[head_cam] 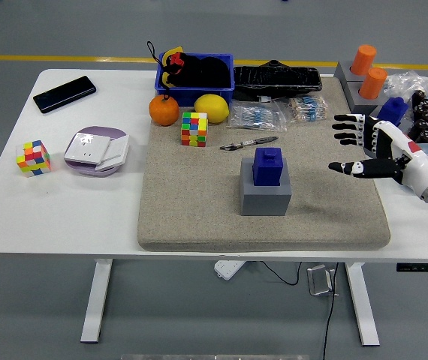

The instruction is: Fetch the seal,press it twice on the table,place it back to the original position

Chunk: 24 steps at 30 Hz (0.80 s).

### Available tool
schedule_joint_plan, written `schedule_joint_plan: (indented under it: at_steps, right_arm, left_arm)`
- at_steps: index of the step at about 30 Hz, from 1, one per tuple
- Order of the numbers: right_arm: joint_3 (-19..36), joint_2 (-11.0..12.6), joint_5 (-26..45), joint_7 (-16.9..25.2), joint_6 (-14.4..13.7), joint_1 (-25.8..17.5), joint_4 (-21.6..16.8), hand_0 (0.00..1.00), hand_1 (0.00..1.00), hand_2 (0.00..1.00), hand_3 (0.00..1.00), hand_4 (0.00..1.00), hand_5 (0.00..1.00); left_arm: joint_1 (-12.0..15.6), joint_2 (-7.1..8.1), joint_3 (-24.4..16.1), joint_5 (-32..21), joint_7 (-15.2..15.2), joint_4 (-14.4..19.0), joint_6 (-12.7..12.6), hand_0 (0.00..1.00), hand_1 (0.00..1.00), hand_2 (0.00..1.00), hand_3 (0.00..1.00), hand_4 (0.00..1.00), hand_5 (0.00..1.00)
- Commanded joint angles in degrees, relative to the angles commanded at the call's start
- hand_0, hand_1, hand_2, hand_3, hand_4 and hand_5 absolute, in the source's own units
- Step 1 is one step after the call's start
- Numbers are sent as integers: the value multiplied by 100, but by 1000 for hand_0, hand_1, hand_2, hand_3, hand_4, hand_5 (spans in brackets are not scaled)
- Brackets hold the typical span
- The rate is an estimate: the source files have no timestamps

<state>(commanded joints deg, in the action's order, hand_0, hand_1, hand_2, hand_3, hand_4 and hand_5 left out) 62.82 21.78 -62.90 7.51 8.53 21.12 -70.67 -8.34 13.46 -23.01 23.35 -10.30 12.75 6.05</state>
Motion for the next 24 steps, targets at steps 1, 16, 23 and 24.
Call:
schedule_joint_plan:
  at_steps: [1,16,23,24]
  right_arm:
    - [-78,-17,15,14,-11,35,29,773,717,721,761,959,2]
    - [-1175,-345,477,245,-93,667,721,767,686,681,725,922,2]
    - [-1588,-407,673,337,-161,883,914,761,673,667,716,894,2]
    - [-1633,-428,700,343,-164,900,930,761,673,667,716,894,2]
  left_arm:
    - [-2,-1,1,-1,0,0,0,717,695,683,751,678,286]
    - [5,-25,97,-78,-2,-6,8,723,696,684,751,679,286]
    - [-14,-32,106,-81,2,-3,16,719,696,684,751,679,284]
    - [-15,-30,97,-75,6,0,15,719,696,684,751,679,284]
